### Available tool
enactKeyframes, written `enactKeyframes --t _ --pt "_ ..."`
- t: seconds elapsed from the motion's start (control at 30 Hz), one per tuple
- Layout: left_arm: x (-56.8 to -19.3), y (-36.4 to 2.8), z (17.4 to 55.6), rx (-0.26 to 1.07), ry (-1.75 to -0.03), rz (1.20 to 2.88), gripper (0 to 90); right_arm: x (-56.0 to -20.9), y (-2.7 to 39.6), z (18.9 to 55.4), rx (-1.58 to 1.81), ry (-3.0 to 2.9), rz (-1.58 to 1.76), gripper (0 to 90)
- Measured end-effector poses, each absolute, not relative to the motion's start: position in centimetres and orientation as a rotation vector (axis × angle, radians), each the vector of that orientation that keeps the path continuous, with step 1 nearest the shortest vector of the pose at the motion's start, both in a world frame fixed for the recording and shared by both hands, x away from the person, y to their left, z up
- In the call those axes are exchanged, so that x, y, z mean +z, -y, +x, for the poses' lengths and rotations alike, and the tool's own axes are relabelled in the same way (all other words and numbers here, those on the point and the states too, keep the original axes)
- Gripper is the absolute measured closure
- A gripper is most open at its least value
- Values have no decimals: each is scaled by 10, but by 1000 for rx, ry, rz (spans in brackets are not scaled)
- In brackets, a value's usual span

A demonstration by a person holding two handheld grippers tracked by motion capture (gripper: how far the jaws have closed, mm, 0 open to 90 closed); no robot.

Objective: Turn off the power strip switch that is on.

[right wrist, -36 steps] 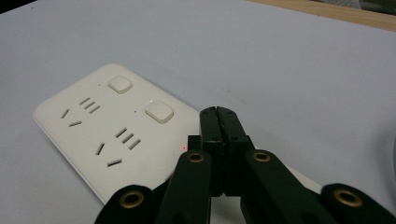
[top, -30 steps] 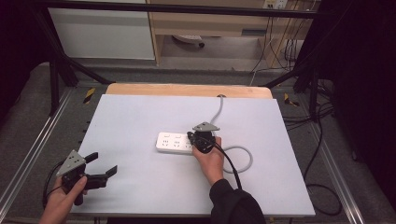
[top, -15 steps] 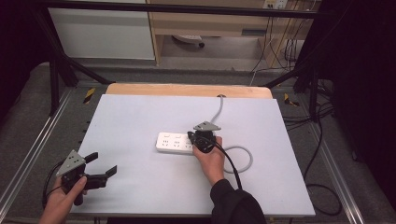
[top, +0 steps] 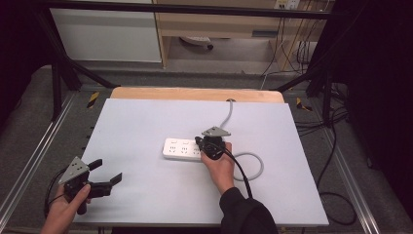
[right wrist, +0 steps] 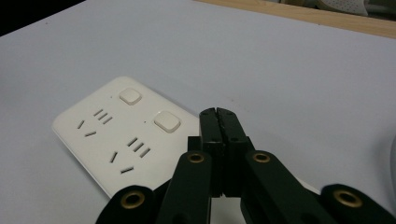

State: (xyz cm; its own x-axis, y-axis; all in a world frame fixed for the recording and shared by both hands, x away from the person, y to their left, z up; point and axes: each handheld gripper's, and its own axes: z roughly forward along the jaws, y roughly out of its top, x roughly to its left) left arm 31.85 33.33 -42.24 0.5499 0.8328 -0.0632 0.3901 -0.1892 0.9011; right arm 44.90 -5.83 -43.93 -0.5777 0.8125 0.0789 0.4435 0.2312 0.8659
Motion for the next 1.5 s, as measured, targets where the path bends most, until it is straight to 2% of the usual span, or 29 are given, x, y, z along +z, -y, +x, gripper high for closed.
enactKeyframes --t 0.53,0.87,0.97,1.1,1.23,1.33,1.5 --pt "-422 -333 318 559 -1011 1794 58 -429 64 446 1326 -2095 1146 900" --pt "-422 -334 318 559 -1011 1795 58 -421 70 443 1355 -2071 1160 811" --pt "-422 -334 318 557 -1012 1794 58 -418 73 442 1363 -2059 1166 766" --pt "-422 -334 318 557 -1013 1793 58 -415 77 441 1378 -2044 1179 659" --pt "-423 -334 318 557 -1014 1790 58 -410 81 439 1384 -2036 1205 476" --pt "-423 -334 318 556 -1014 1790 58 -407 86 437 1382 -2040 1219 377" --pt "-423 -334 318 557 -1017 1788 58 -400 96 434 1371 -2029 1232 268"
